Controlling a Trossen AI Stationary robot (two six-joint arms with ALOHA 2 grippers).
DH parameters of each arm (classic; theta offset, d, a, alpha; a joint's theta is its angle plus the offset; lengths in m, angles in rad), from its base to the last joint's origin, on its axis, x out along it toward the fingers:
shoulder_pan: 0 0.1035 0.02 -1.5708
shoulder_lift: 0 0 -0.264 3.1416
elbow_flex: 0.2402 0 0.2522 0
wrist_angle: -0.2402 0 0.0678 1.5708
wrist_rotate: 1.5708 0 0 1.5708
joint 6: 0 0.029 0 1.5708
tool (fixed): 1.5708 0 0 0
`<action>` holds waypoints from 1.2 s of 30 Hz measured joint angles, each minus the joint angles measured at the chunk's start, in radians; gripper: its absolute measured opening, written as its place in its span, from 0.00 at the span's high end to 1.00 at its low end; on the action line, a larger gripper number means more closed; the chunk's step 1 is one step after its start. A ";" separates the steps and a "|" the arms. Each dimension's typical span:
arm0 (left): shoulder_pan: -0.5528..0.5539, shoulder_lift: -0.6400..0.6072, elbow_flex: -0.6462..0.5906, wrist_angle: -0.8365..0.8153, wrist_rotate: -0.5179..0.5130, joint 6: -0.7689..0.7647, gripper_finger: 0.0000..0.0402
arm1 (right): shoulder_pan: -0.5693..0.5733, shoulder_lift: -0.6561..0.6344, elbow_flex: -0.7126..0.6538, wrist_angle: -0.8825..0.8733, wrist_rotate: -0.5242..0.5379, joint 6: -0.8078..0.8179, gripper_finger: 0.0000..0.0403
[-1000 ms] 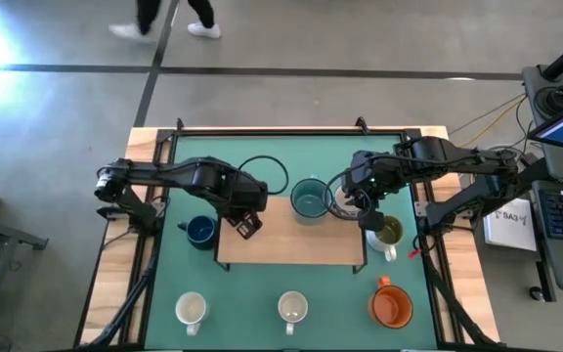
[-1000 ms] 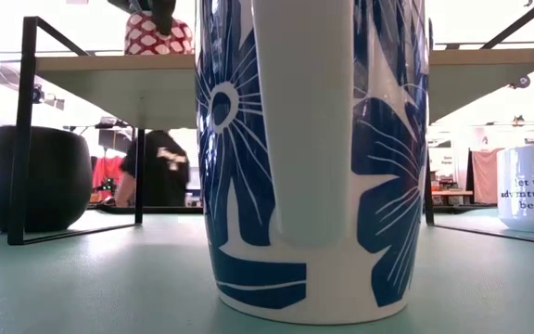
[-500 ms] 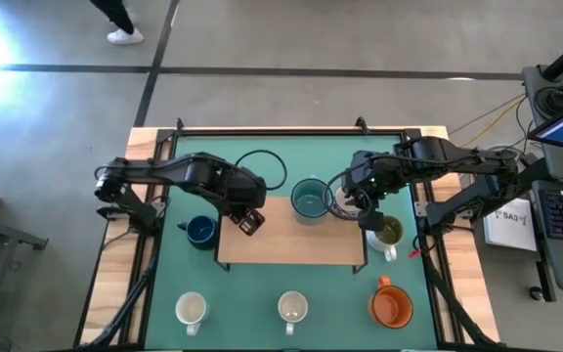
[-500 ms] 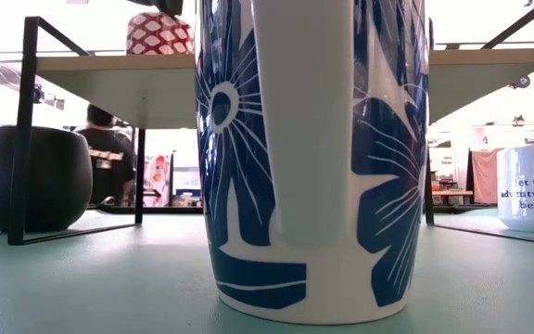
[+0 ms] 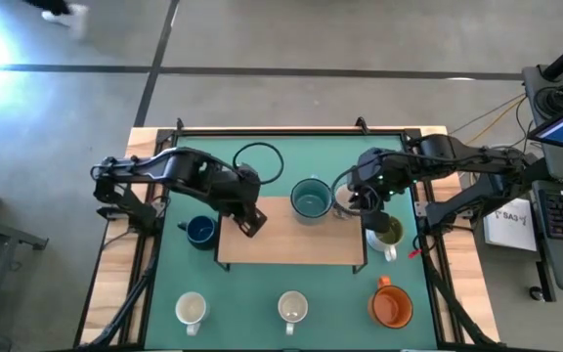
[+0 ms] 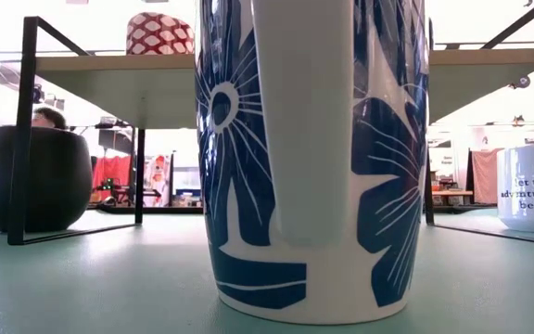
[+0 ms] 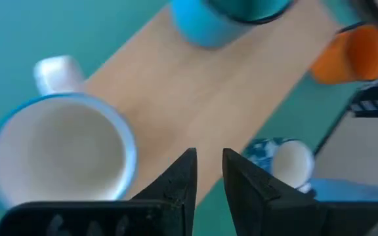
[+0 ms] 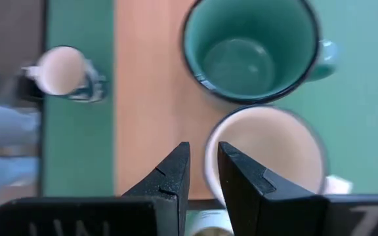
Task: Place coffee mugs
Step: Put the orange mug on the shelf
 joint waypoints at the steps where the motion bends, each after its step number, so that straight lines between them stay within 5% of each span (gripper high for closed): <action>1: -0.008 0.000 0.000 0.028 0.000 0.004 0.86 | 0.000 -0.007 0.000 -0.002 -0.026 0.016 0.83; 8: -0.056 0.001 -0.006 0.172 -0.073 0.008 0.86 | 0.038 -0.036 0.000 -0.074 -0.113 0.148 0.83; 16: -0.097 0.010 -0.002 0.209 -0.150 0.015 0.86 | 0.207 -0.026 0.000 -0.129 -0.119 0.329 0.83; 25: -0.125 0.011 0.000 0.213 -0.153 0.152 0.86 | 0.400 -0.004 0.000 -0.126 -0.028 0.737 0.83; 36: -0.187 0.009 0.000 0.205 -0.121 0.305 0.86 | 0.548 0.115 0.000 -0.126 -0.077 1.041 0.83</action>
